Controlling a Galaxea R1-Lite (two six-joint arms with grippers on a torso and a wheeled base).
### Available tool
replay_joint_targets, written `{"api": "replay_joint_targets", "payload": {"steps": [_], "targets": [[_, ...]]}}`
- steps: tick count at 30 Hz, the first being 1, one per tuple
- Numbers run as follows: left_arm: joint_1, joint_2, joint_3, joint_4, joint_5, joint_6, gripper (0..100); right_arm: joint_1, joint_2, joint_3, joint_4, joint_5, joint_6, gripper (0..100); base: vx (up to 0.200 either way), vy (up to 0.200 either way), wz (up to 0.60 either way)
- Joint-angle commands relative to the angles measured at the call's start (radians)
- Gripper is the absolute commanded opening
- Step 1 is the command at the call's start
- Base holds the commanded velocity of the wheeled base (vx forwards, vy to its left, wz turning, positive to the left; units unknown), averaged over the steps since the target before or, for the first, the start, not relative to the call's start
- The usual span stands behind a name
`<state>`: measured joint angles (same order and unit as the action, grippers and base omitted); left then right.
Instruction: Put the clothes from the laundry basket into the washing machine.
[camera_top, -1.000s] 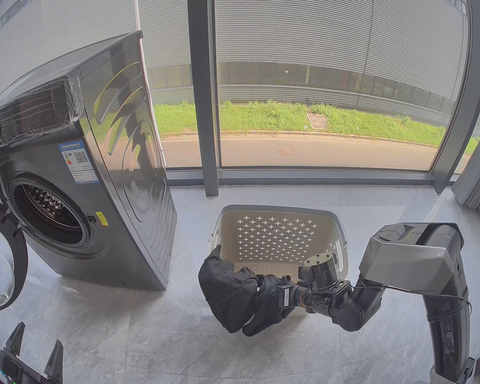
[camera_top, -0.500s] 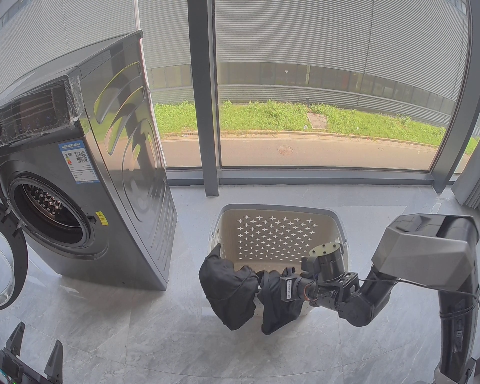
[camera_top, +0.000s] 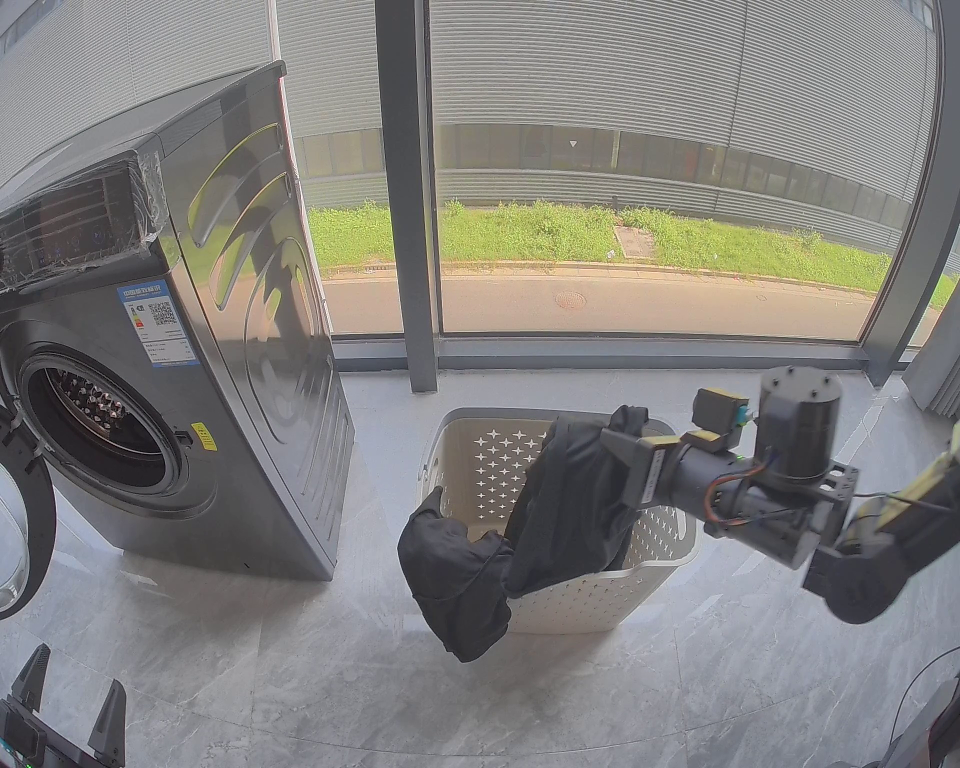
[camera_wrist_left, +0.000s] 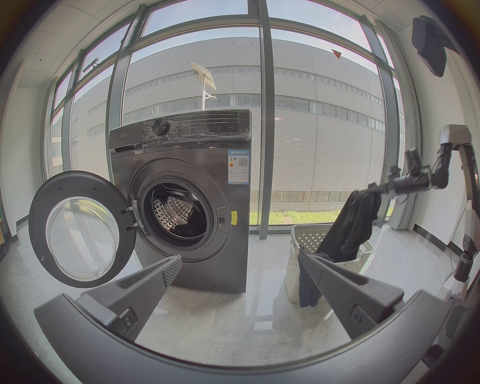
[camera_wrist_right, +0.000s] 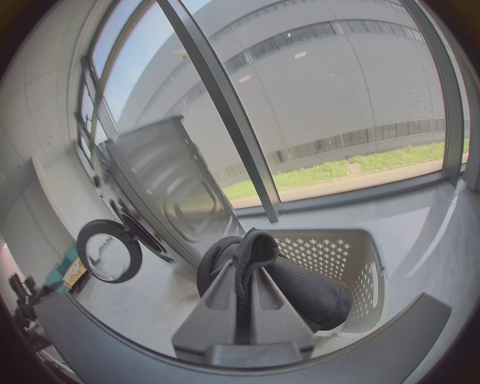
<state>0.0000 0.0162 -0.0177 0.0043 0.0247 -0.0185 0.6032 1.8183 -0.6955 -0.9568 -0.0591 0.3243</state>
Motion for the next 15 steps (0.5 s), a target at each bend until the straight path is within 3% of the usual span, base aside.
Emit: {"api": "replay_joint_targets", "payload": {"steps": [1, 5, 9, 15], "targets": [[0.000, -0.016, 0.018, 0.000, 0.000, -0.001, 100, 0.061, -0.439, 0.162, 0.007, 0.033, -0.007, 0, 0.000, 0.000, 0.00], [0.000, -0.016, 0.018, 0.000, 0.000, -0.001, 100, 0.064, -0.557, 0.177, 0.033, 0.067, -0.019, 0, 0.000, 0.000, 0.00], [0.000, -0.016, 0.018, 0.002, -0.002, -0.006, 100, 0.063, -0.633, 0.160, 0.075, 0.107, -0.057, 0, -0.200, 0.000, 0.00], [0.000, -0.016, 0.016, 0.000, -0.002, -0.004, 100, 0.063, -0.674, 0.163, 0.086, 0.142, -0.063, 0, -0.167, 0.000, 0.00]]}}
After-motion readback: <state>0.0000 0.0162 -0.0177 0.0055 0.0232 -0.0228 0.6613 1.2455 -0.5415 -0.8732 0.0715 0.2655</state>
